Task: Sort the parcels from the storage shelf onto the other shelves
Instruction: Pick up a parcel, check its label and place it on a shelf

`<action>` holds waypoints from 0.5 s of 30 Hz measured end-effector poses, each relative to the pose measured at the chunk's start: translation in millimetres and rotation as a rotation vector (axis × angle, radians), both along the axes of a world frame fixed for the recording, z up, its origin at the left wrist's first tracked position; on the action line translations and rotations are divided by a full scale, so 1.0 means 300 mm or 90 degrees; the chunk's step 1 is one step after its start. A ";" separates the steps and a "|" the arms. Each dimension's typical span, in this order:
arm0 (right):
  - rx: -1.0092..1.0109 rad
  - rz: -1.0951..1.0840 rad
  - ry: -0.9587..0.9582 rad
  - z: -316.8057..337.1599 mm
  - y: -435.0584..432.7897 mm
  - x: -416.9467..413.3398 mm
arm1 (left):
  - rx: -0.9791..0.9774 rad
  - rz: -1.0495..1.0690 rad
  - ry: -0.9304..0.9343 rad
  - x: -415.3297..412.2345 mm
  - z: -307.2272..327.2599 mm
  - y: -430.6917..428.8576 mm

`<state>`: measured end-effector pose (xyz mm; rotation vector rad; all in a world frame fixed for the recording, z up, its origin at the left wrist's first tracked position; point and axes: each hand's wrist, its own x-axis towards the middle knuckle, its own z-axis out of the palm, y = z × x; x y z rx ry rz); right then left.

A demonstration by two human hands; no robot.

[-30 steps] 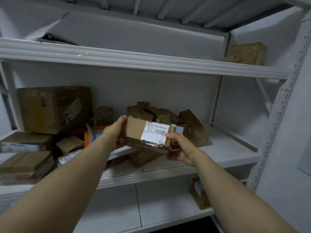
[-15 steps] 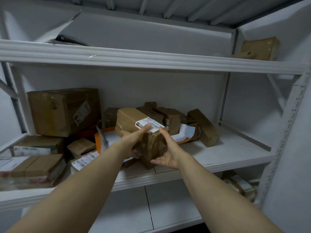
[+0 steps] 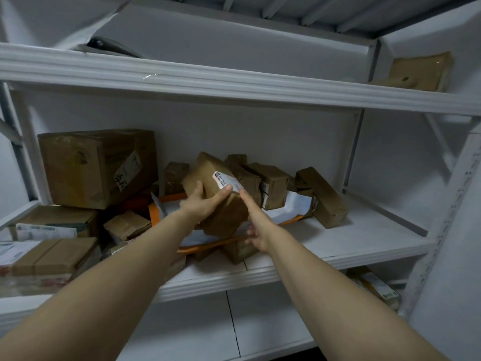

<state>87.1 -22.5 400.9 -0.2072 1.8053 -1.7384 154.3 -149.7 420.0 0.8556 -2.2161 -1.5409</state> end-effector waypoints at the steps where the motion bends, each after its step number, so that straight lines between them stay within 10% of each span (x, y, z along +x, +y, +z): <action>1: 0.028 -0.022 0.039 0.008 -0.016 -0.011 | 0.002 -0.008 0.007 0.002 0.013 -0.003; 15: -0.203 0.063 0.136 0.035 -0.045 -0.072 | 0.157 0.003 0.059 -0.033 0.034 -0.055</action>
